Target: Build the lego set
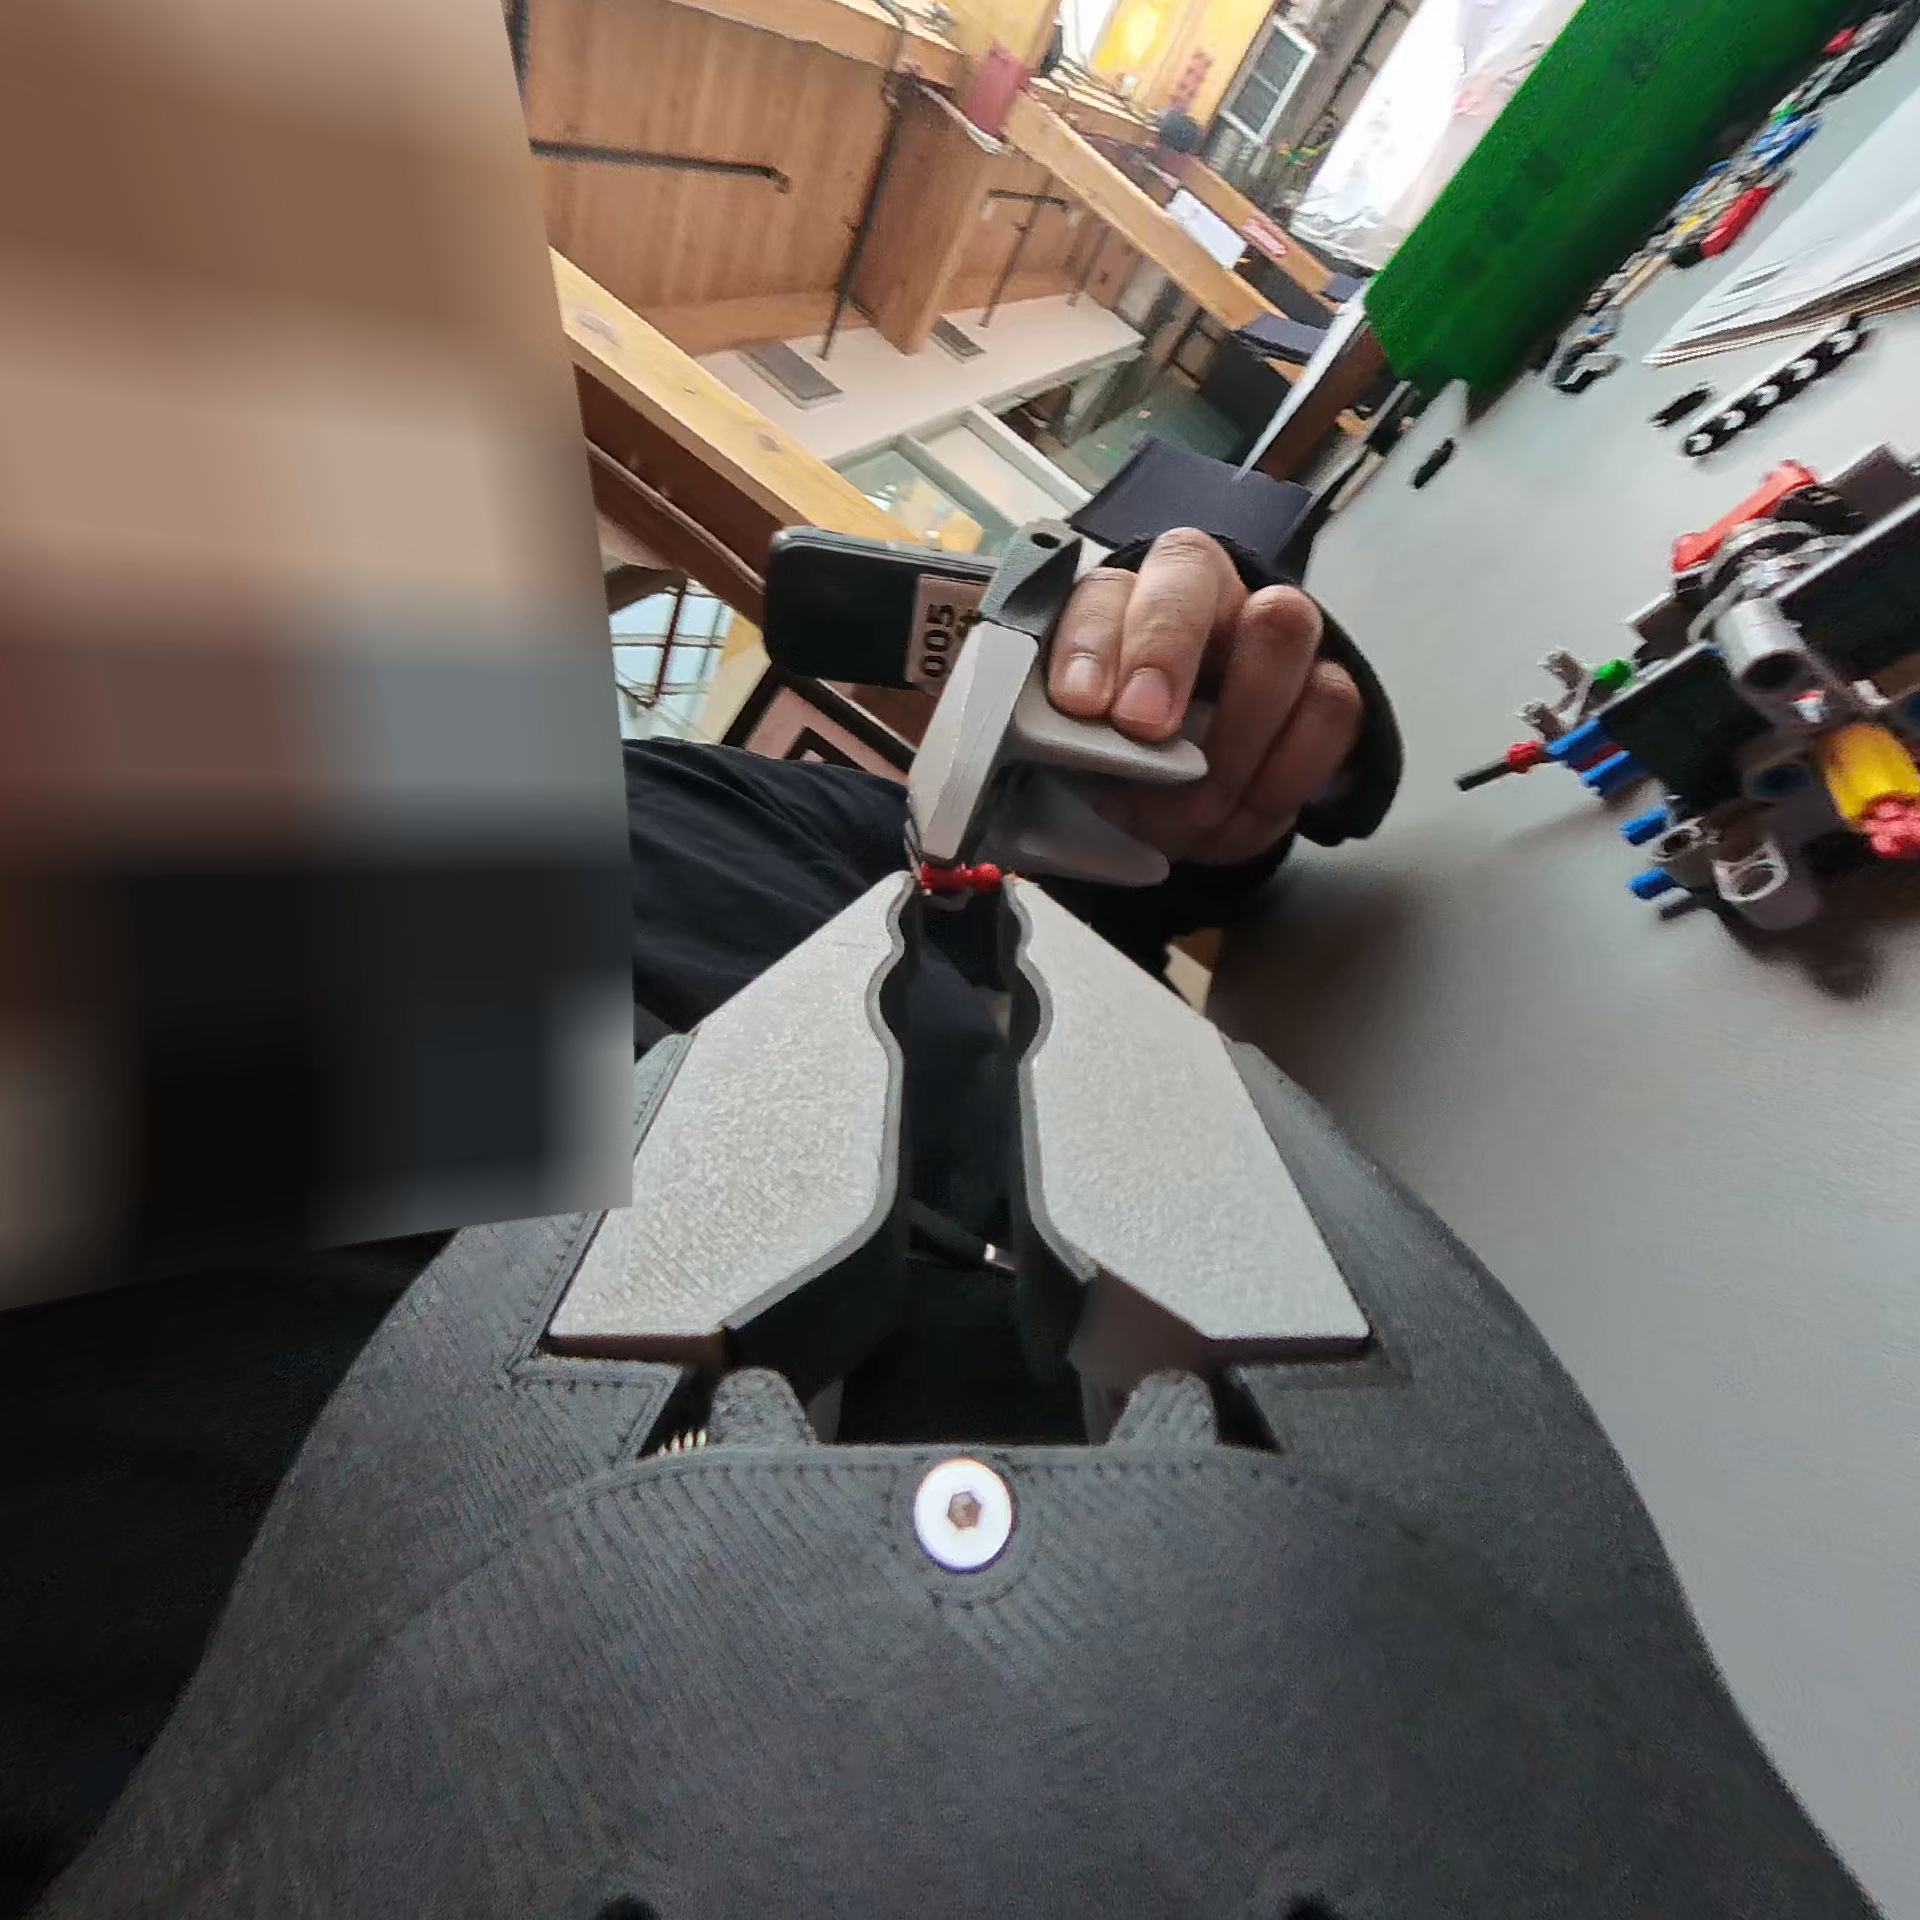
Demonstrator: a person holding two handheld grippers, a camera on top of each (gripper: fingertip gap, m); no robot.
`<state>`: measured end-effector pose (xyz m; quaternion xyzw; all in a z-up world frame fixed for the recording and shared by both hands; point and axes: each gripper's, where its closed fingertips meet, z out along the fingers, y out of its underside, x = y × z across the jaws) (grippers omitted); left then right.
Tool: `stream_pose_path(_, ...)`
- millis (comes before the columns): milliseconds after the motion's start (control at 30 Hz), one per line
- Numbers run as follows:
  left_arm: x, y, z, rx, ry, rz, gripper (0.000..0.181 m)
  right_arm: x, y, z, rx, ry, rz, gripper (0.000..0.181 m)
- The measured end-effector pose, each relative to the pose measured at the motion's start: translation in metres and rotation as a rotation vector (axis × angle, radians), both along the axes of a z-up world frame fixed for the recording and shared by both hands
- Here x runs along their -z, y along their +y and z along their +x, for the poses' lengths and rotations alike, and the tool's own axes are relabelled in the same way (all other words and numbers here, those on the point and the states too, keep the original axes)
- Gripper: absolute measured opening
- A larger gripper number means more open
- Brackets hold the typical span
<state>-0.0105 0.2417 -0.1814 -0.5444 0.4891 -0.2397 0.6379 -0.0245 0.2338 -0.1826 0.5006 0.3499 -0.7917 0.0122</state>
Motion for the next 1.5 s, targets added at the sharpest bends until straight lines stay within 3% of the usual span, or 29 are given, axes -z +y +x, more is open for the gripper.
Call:
stream_pose_path(200, 0.013, 0.004, -0.005, -0.029, 0.103, 0.018, 0.003, 0.012, 0.006, -0.001, 0.076, -0.068, 0.171, 0.010)
stream_pose_path(367, 0.030, 0.011, -0.013, -0.041, 0.100, -0.169, 0.003, 0.015, 0.017, 0.002, 0.166, -0.090, 0.332, 0.010)
stream_pose_path(433, 0.040, 0.015, -0.016, -0.048, 0.082, -0.363, 0.009, 0.021, 0.023, 0.003, 0.224, -0.116, 0.491, 0.010)
stream_pose_path(533, 0.047, 0.013, -0.013, 0.003, -0.010, -0.695, 0.012, 0.039, 0.034, 0.001, 0.326, -0.199, 0.865, 0.010)
stream_pose_path(600, 0.046, 0.011, -0.010, 0.048, -0.075, -0.831, 0.013, 0.046, 0.039, 0.000, 0.376, -0.240, 1.107, 0.011)
stream_pose_path(767, 0.053, 0.024, -0.018, -0.016, -0.152, -0.940, 0.019, 0.055, 0.039, -0.004, 0.418, -0.257, 1.430, 0.011)
stream_pose_path(967, 0.054, 0.023, -0.008, 0.029, -0.208, -1.053, 0.016, 0.060, 0.039, -0.007, 0.446, -0.258, 1.702, 0.011)
stream_pose_path(1367, 0.051, 0.024, -0.005, 0.041, -0.259, -1.089, 0.003, 0.053, 0.035, -0.009, 0.512, -0.228, 1.884, 0.011)
stream_pose_path(1500, 0.054, 0.025, -0.006, 0.005, -0.214, -1.044, 0.002, 0.057, 0.035, -0.006, 0.507, -0.242, 1.814, 0.007)
